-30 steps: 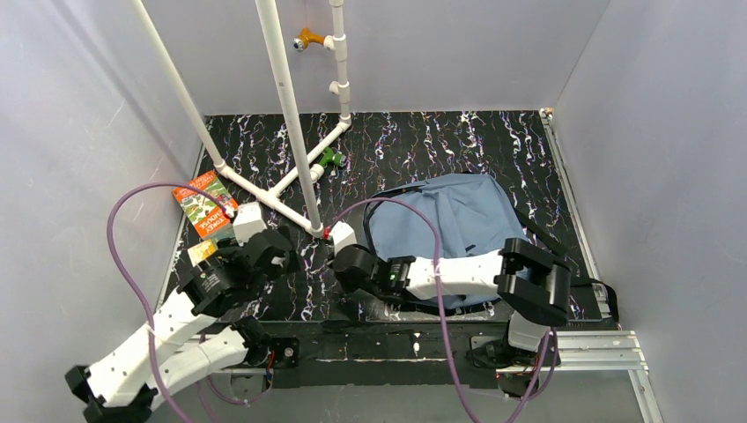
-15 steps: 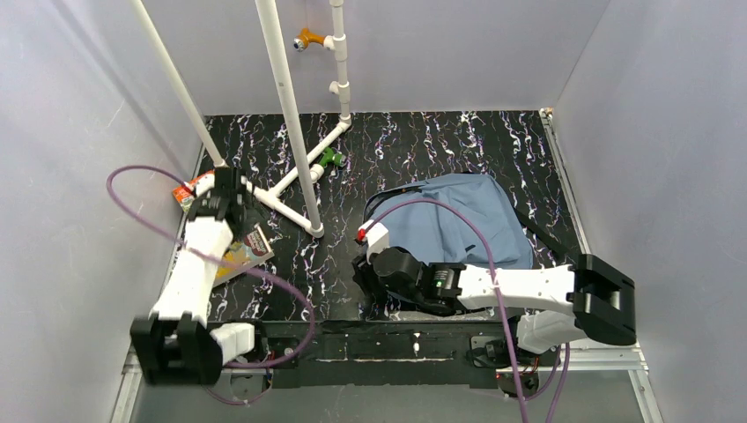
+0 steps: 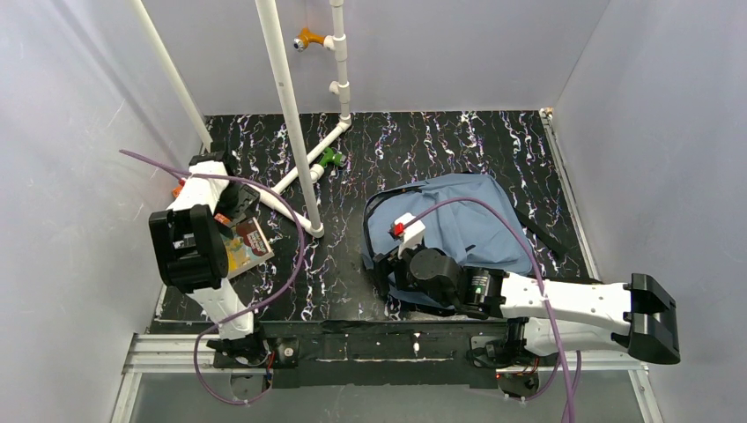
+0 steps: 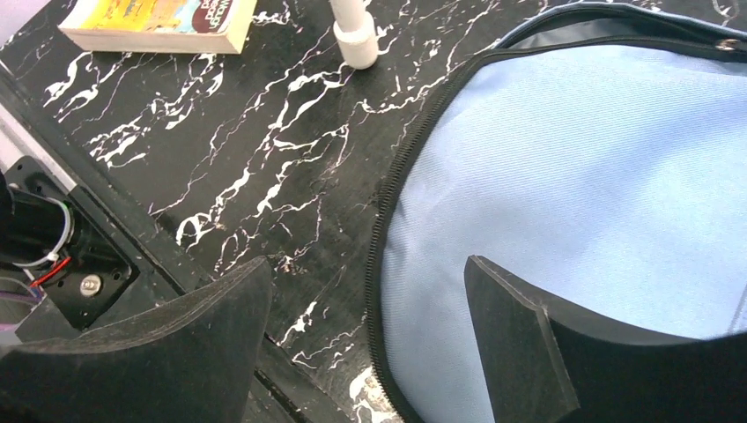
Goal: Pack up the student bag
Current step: Pick up the book from the center of the board.
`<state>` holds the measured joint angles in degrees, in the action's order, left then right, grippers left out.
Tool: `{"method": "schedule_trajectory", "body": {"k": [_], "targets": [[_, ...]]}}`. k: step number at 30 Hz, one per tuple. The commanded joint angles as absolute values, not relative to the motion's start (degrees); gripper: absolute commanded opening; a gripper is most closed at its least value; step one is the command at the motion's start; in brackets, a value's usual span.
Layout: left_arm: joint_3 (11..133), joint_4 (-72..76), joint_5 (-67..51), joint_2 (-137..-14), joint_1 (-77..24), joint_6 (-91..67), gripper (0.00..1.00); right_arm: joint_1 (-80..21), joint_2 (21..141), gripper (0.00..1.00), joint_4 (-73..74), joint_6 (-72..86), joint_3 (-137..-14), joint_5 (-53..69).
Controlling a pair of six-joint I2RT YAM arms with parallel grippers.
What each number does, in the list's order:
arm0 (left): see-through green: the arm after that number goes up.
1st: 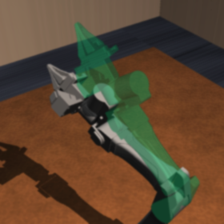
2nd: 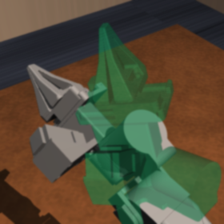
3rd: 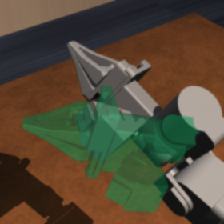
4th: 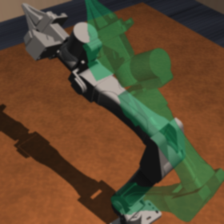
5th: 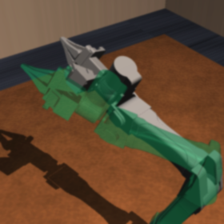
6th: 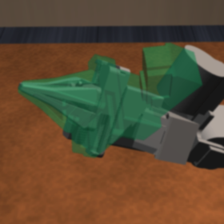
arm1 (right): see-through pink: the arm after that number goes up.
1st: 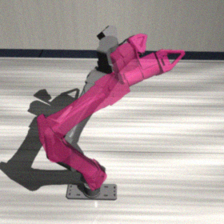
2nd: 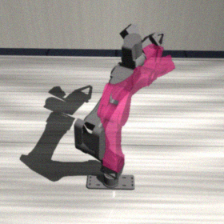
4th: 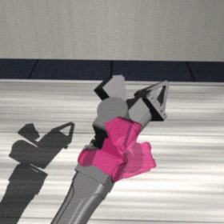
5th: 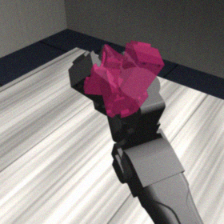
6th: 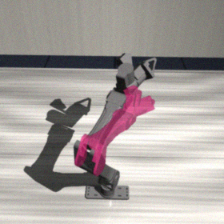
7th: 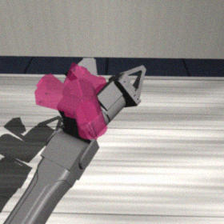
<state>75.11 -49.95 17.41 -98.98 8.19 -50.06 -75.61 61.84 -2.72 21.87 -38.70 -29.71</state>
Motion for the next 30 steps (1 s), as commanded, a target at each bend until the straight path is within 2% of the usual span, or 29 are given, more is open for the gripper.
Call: {"method": "schedule_trajectory", "body": {"k": [1, 5, 11, 18, 22, 30], "targets": [[79.1, -51.4, 15.1, -102.3, 10.7, -54.7, 0.98, -75.4, 59.0, 0.89, -2.1, 21.3, -38.0, -33.8], [81.0, -51.5, 15.5, -106.0, 11.3, -55.7, 0.98, -75.4, 58.7, 0.90, -1.8, 21.2, -38.1, -34.5], [88.0, -61.3, 17.3, -113.2, 11.4, -59.2, 0.98, -75.4, 59.8, 0.91, -2.0, 21.3, -38.9, -33.8], [87.0, -65.9, 19.8, -114.4, 11.4, -63.2, 0.98, -75.4, 61.4, 0.91, -2.5, 21.4, -39.6, -33.4], [82.4, -66.7, 16.7, -112.2, 10.9, -64.5, 0.98, -75.4, 62.5, 0.91, -3.0, 21.7, -39.8, -33.0], [66.5, -62.7, 12.4, -99.8, 3.1, -68.0, 0.85, -75.4, 65.5, 0.91, -5.0, 21.8, -40.2, -31.7]]}}
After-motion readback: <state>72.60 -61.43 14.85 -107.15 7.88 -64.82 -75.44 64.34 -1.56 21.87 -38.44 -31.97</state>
